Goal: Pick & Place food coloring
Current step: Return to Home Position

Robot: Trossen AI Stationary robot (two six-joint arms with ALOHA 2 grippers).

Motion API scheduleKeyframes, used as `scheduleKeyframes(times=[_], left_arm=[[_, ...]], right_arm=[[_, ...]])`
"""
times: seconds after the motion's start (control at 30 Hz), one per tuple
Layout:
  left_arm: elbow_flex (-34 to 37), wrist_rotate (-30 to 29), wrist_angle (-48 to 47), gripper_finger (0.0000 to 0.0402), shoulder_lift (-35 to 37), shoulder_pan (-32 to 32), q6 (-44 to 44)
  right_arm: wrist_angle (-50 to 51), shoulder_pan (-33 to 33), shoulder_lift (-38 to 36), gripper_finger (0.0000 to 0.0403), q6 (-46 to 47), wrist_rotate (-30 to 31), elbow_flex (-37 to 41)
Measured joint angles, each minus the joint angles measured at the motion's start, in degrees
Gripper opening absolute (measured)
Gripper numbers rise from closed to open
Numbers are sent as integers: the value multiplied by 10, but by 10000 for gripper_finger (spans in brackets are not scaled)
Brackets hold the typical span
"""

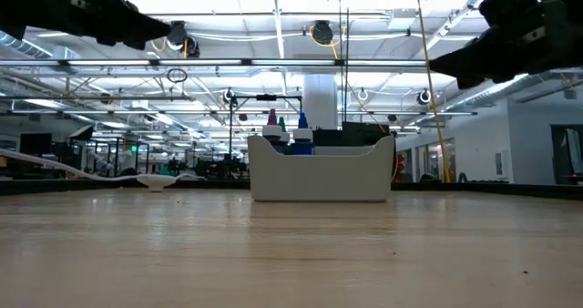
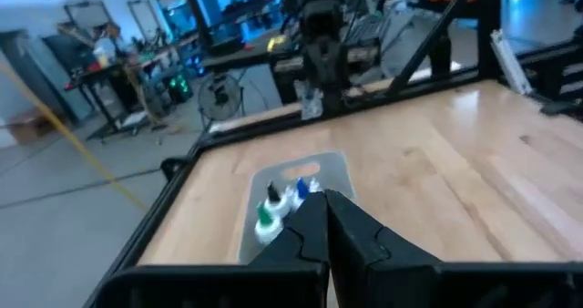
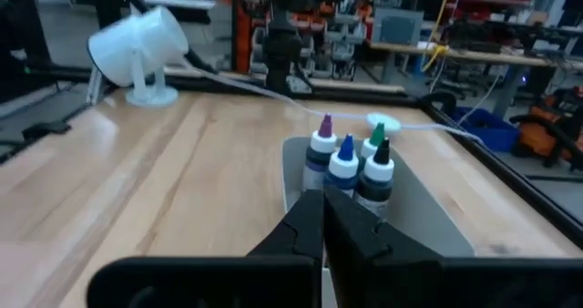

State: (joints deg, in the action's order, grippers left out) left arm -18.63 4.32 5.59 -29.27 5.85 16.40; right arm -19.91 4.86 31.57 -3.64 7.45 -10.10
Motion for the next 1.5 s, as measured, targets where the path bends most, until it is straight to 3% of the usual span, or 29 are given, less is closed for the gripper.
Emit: scheduleKeyframes(times=[0.13,0.4,0.57,0.73,0.9,1.03,1.13,1.27,1.5], left_arm=[[1,-2,-43,1,54,7,-5],[48,20,-10,1,133,16,-5],[108,52,65,1,137,33,-25],[163,137,164,1,137,62,-54],[181,146,165,1,137,93,-81],[181,198,170,1,137,103,-89],[181,191,154,1,137,104,-79],[181,176,126,1,137,104,-75],[181,115,111,1,138,103,-73]], right_arm=[[27,0,-80,0,8,-1,25],[41,-29,-182,0,30,0,65],[53,-54,-191,0,48,-2,69],[58,-71,-192,0,62,-24,69],[53,-81,-192,0,62,-42,70],[48,-92,-195,0,67,-46,73],[28,-100,-204,0,73,-45,92],[72,-120,-216,0,84,-45,92],[88,-135,-234,0,85,-47,92]])
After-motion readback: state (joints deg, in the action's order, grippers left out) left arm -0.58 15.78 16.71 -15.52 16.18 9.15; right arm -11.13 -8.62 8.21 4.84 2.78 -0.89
